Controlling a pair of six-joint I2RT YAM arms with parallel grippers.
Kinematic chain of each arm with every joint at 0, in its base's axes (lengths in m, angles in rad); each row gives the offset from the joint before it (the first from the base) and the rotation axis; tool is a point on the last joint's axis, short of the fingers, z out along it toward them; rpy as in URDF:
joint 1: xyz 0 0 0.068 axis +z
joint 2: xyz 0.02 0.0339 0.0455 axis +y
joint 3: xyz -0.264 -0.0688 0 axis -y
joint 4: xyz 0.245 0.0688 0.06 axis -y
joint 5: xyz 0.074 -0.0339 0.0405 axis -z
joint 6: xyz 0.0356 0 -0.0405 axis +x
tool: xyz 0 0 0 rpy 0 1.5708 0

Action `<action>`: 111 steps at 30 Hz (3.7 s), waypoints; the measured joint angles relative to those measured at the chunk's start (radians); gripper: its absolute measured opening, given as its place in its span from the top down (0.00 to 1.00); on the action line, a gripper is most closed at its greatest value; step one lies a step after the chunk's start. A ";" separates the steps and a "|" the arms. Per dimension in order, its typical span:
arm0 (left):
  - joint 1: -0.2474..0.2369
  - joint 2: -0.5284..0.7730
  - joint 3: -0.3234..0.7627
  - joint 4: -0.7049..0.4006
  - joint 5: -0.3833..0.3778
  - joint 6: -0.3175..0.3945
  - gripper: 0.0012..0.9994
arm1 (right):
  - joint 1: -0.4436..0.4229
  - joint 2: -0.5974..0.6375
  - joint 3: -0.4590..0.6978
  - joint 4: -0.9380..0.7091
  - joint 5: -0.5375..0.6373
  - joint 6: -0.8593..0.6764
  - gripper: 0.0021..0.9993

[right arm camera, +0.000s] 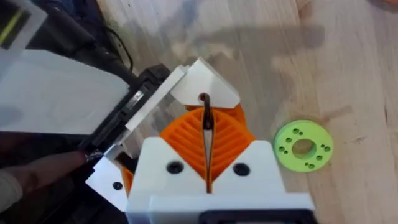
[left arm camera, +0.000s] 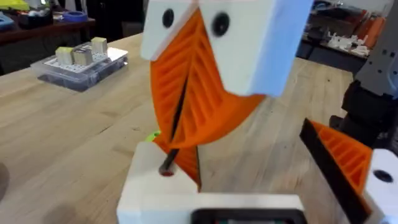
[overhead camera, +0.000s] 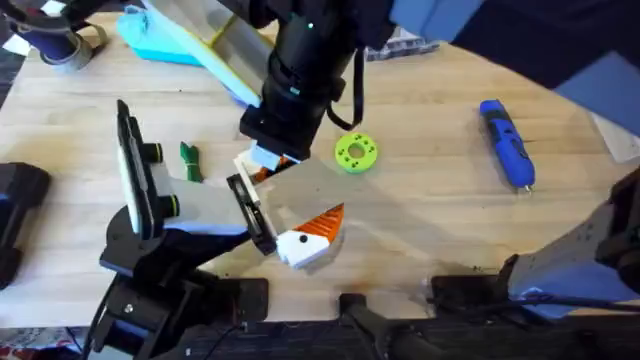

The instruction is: Pick up the gripper from the table and insert it into the empty holder that is missing its gripper. Then pick up a screw, insert it into the mounting hole, and use the screwdriver to tighten it. Finally, clean up the table by picking up the vegetable and placing it into the bucket.

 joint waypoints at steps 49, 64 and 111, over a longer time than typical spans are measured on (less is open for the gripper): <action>0.000 0.000 0.000 0.000 -0.009 -0.015 0.01 | 0.007 0.011 0.000 0.067 0.011 0.009 1.00; 0.000 0.000 0.000 0.000 -0.008 -0.015 0.01 | 0.009 0.012 0.000 0.066 0.003 0.009 1.00; 0.001 0.000 0.000 0.000 -0.007 -0.018 0.01 | -0.101 0.024 0.002 0.036 -0.144 -0.006 0.00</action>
